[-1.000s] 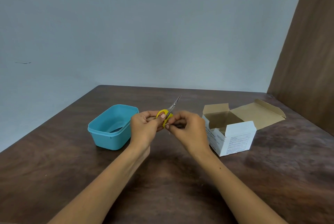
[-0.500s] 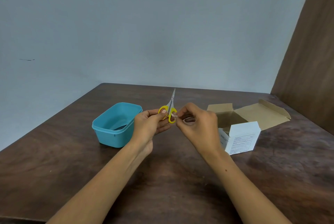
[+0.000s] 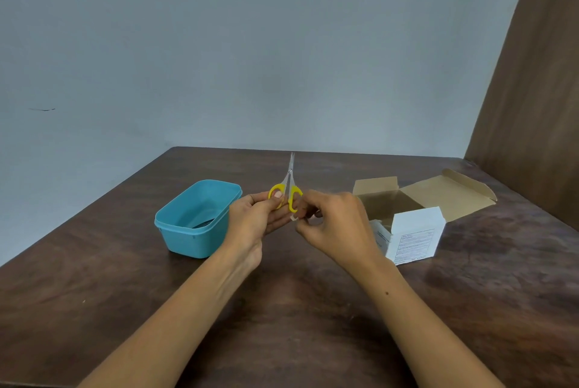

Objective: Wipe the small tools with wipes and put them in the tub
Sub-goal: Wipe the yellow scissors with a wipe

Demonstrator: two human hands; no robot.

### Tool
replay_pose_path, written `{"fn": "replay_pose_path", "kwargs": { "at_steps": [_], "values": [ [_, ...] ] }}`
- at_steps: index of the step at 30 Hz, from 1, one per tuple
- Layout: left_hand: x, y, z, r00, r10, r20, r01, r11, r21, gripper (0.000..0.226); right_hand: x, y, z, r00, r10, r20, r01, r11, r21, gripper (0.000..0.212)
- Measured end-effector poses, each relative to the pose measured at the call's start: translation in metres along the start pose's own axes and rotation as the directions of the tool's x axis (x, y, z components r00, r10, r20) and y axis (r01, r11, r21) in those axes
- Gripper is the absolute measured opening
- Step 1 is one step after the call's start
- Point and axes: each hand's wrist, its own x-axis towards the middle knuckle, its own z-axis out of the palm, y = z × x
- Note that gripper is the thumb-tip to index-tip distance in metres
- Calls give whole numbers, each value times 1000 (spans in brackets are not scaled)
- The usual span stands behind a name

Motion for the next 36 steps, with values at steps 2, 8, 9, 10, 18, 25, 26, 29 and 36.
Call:
{"fn": "replay_pose_path", "kwargs": {
  "at_steps": [2,8,9,10,18,25,26,29,36],
  "values": [
    [3,1,-2,1000,-4,3,4,1000,-13,6,1,2,0,984,112,-137,-103,992,76,7],
    [1,0,1,992,-63,108,63,998,8,16,4,7,2,907,339,-250,-251,912,324,12],
    [0,0,1,991,-72,117,71,997,12,21,4,8,2,910,343,-233,-253,904,343,13],
    [0,1,1,990,-76,120,75,997,13,25,5,8,2,914,348,-209,-256,894,368,14],
    [3,5,-4,994,-75,75,76,997,-5,25,8,10,-9,895,445,-26,-383,797,467,10],
    [-1,3,-1,979,-124,159,118,992,43,38,9,11,-10,838,472,-274,-340,845,412,9],
    [-1,2,0,978,-130,165,124,991,46,38,9,11,-9,855,459,-241,-346,852,393,9],
    [-1,3,0,976,-137,168,134,991,27,38,9,10,-6,903,420,-93,-351,844,404,13],
    [1,1,-2,988,-115,107,114,993,20,40,10,9,-12,922,387,-18,-344,838,425,16]
  ]
}}
